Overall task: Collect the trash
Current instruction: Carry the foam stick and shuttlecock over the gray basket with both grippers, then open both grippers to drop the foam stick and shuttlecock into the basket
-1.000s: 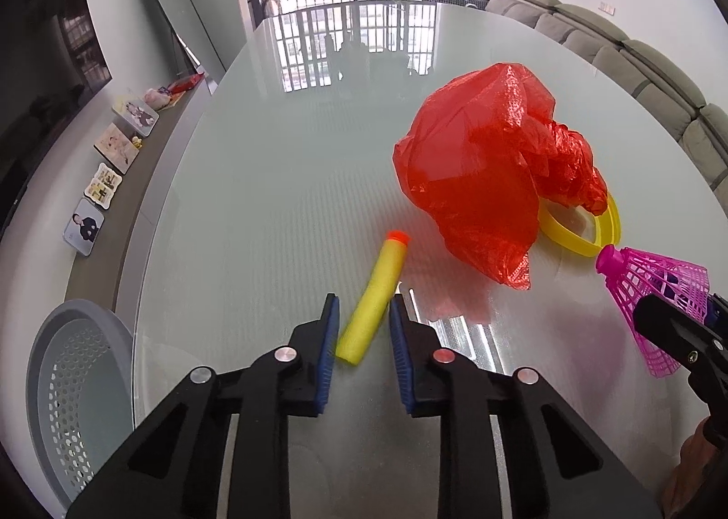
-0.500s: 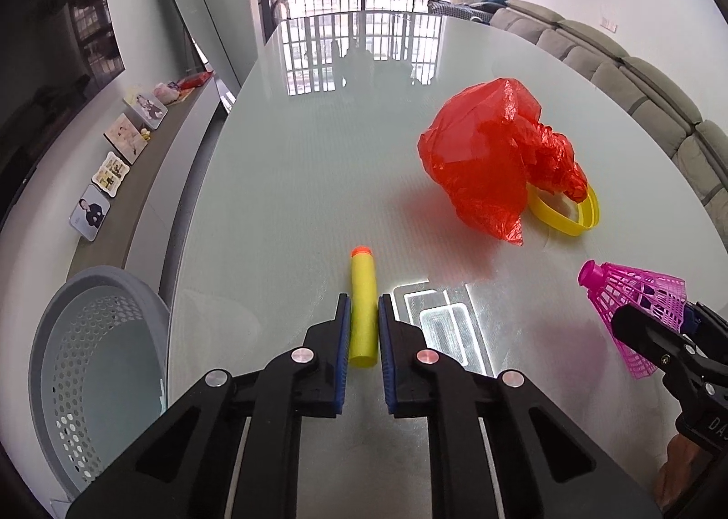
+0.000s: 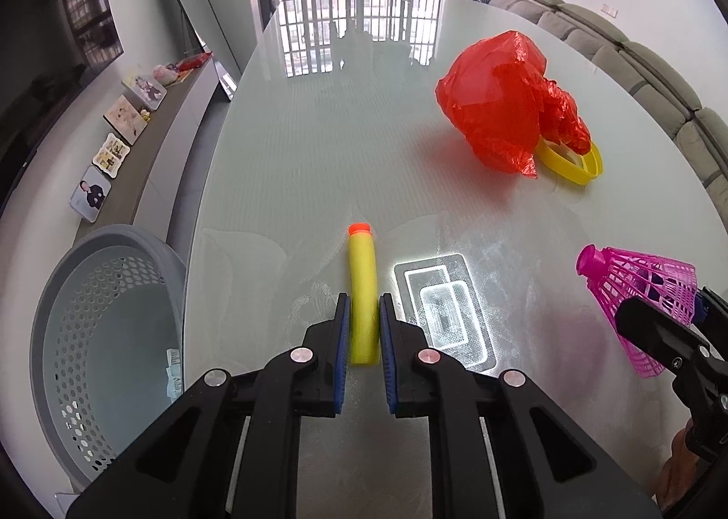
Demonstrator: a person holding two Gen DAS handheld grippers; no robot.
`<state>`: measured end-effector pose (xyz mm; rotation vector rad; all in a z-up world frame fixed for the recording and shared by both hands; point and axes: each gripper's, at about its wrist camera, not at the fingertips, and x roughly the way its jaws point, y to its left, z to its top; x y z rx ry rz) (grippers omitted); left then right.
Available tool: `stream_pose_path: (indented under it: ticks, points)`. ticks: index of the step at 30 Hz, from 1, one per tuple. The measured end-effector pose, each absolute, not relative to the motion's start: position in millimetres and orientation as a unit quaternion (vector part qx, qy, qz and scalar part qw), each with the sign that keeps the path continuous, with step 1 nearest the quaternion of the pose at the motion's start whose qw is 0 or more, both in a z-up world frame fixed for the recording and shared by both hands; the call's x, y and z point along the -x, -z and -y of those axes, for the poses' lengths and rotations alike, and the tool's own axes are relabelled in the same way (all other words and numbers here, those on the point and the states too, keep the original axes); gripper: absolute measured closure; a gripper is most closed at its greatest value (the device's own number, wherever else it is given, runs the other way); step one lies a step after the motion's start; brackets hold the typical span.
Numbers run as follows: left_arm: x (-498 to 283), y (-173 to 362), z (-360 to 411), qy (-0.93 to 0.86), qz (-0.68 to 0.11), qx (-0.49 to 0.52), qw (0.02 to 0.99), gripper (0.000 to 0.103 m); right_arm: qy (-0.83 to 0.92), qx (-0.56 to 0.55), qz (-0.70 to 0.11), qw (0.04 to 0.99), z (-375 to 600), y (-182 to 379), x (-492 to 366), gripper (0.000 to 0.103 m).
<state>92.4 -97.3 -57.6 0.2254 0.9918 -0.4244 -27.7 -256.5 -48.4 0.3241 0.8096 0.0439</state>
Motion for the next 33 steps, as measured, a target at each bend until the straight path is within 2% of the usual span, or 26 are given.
stream_pose_path:
  ticks: [19, 33]
  points:
    - [-78.7, 41.0, 86.3, 0.197, -0.448, -0.097, 0.866, 0.091, -0.021, -0.158, -0.392, 0.906, 260.6, 44.1, 29.7, 0.045]
    - [-75.8, 26.1, -9.5, 0.112, -0.425, -0.073, 0.895, 0.091, -0.102, -0.107, -0.399, 0.905, 166.8, 32.5, -12.1, 0.045]
